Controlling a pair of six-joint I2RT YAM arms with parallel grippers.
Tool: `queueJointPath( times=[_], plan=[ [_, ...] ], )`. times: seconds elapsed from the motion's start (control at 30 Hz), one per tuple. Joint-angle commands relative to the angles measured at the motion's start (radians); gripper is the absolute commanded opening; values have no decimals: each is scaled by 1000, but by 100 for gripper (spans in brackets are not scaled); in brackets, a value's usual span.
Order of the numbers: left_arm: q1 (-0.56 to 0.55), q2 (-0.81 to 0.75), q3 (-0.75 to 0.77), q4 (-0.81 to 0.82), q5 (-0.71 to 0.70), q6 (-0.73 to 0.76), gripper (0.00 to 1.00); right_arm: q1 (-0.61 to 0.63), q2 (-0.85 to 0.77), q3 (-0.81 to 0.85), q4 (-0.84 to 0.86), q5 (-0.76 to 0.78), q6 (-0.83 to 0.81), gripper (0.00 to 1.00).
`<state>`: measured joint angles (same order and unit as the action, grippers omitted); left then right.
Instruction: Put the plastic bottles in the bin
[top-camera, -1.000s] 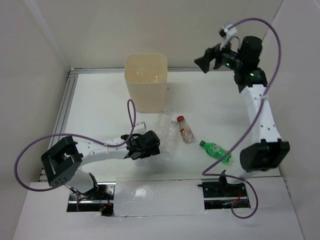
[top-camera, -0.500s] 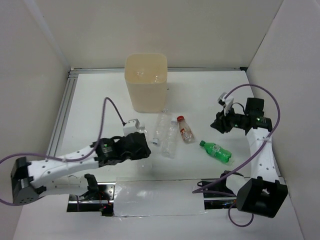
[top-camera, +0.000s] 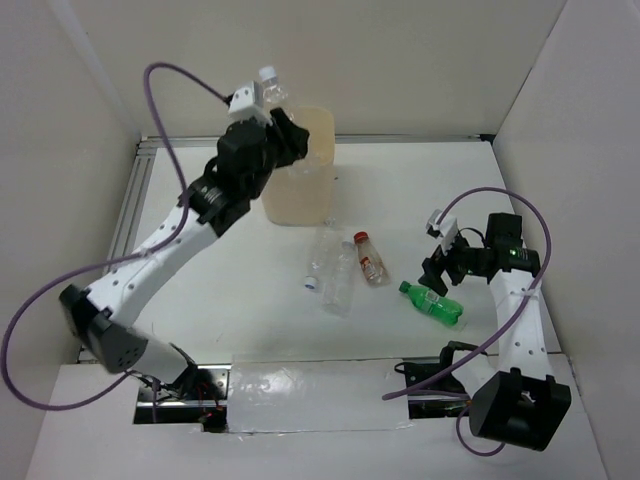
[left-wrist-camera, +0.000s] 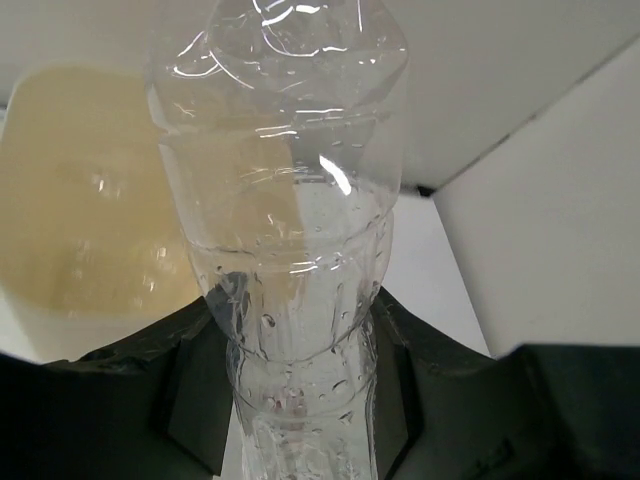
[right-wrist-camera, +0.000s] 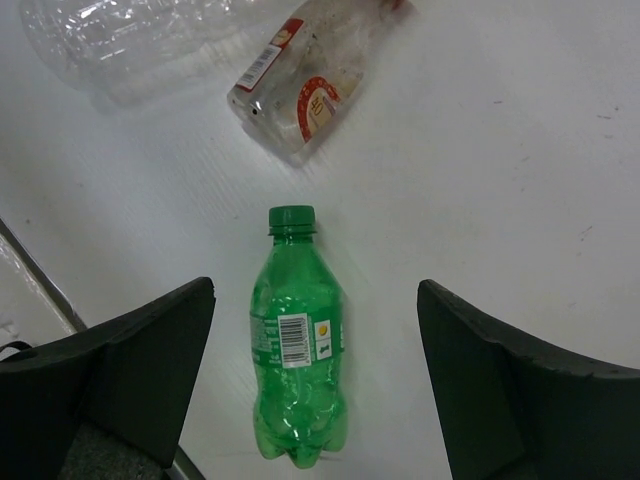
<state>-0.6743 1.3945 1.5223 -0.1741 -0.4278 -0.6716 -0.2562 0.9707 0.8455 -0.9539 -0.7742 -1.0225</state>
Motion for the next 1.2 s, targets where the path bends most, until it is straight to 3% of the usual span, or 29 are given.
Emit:
queueJointPath(
  times=[0.0,0.13,0.23,0.27,0.3,0.43,0.47,0.6,0.8,0.9,1.0,1.07,1.17],
  plan=[
    [84,150,179,136,40,78,14,-6,-24,-14,-31,29,-45,89],
    [117,349,375,70,-38,109,21,-6,-33,-32,-19,67,-45,91],
    [139,466,472,21,-65,148,27,-6,-43,-42,-19,76,-54,99],
    [139,486,484,12,-80,164,34,-6,-43,-42,-10,87,-63,100],
    [150,501,495,2,-80,173,48,-6,-43,-42,0,87,-64,100],
    [160,540,504,2,-89,195,87,-6,-15,-42,-25,96,-73,100],
    [169,540,504,2,-89,195,91,-6,-6,-42,-38,96,-108,100],
    [188,528,530,12,-49,204,100,6,62,-33,-117,128,-186,100],
    [124,413,483,22,0,289,100,69,140,-80,-97,214,-197,100],
    [32,272,334,33,17,410,98,139,187,-135,-28,268,-182,100],
    [-112,102,72,44,43,501,98,192,229,-178,71,335,-134,99],
    [-206,28,-130,35,3,469,98,219,264,-194,115,371,-102,98],
    [-284,-80,-365,13,-35,371,98,235,312,-207,181,408,-62,87]
  ],
)
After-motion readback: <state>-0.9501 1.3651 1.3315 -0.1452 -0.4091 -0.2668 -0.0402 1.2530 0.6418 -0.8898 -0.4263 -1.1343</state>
